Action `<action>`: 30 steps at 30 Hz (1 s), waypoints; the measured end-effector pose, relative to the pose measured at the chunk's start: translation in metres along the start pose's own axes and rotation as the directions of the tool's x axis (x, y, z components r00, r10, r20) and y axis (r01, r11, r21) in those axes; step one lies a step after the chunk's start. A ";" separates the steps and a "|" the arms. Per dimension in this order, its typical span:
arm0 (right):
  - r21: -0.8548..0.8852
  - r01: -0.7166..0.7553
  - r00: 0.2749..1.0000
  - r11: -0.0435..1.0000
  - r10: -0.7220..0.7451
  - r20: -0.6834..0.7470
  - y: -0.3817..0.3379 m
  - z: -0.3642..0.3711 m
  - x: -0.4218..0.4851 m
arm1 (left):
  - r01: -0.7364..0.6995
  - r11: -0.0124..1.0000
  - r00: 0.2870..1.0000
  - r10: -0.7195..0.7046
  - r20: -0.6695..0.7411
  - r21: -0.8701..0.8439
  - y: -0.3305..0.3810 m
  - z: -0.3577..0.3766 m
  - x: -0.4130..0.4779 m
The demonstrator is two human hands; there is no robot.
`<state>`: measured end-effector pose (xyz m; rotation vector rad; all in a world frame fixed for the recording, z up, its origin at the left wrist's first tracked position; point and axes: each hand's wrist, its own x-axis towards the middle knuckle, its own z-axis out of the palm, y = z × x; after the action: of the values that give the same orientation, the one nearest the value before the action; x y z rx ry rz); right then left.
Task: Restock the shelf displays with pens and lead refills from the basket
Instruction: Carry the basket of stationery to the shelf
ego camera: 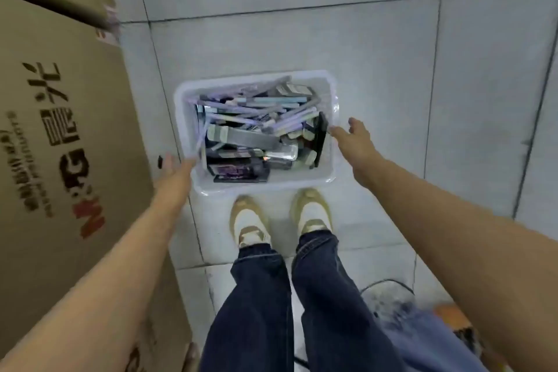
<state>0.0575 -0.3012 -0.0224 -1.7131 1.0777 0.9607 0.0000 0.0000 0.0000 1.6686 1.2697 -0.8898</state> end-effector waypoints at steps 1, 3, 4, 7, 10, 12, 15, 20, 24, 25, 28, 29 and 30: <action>0.014 0.004 1.000 1.000 -0.004 0.005 0.001 0.006 0.009 | -0.002 0.997 1.000 0.003 0.006 -0.075 0.001 0.006 0.013; 0.024 0.006 1.000 1.000 -0.006 -0.006 0.005 0.010 0.022 | -0.010 0.990 1.000 0.010 -0.004 -0.140 0.003 0.010 0.030; 0.037 0.008 1.000 0.999 -0.007 -0.020 0.005 0.012 0.023 | 0.012 0.988 1.000 -0.013 -0.004 -0.154 0.007 0.010 0.033; 0.051 0.060 0.995 0.997 -0.056 -0.088 0.002 0.005 0.010 | -0.016 0.987 0.999 0.008 -0.047 -0.159 0.008 0.004 0.028; 0.063 0.121 0.981 0.991 -0.110 -0.158 -0.010 -0.009 -0.029 | -0.077 0.988 0.991 0.060 -0.122 -0.137 0.020 -0.008 -0.009; 0.056 0.165 0.970 0.985 -0.152 -0.187 -0.021 -0.026 -0.069 | -0.148 0.982 0.983 0.132 -0.128 -0.118 0.035 -0.020 -0.052; 0.005 0.270 0.942 0.963 -0.264 -0.206 -0.055 -0.063 -0.142 | -0.306 0.949 0.946 0.293 -0.141 -0.080 0.072 -0.053 -0.127; -0.019 0.450 0.868 0.893 -0.443 -0.224 -0.146 -0.135 -0.272 | -0.519 0.854 0.844 0.508 -0.174 -0.022 0.169 -0.120 -0.263; 0.005 0.523 0.827 0.852 -0.506 -0.243 -0.226 -0.188 -0.370 | -0.608 0.794 0.781 0.594 -0.192 -0.017 0.245 -0.170 -0.369; 0.001 0.538 0.817 0.843 -0.522 -0.244 -0.246 -0.200 -0.392 | -0.631 0.775 0.762 0.618 -0.193 -0.012 0.263 -0.183 -0.392; -0.024 0.585 0.788 0.811 -0.575 -0.222 -0.307 -0.228 -0.442 | -0.673 0.739 0.725 0.659 -0.199 -0.003 0.311 -0.217 -0.444; -0.029 0.604 0.774 0.797 -0.594 -0.219 -0.328 -0.235 -0.456 | -0.683 0.731 0.715 0.668 -0.205 0.001 0.327 -0.228 -0.457; -0.031 0.622 0.758 0.782 -0.612 -0.226 -0.350 -0.240 -0.469 | -0.696 0.718 0.701 0.681 -0.212 0.005 0.344 -0.238 -0.467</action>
<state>0.2670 -0.3174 0.5742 -1.9840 0.5730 0.3161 0.2349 -0.0046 0.5814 1.9932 0.6630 -0.2067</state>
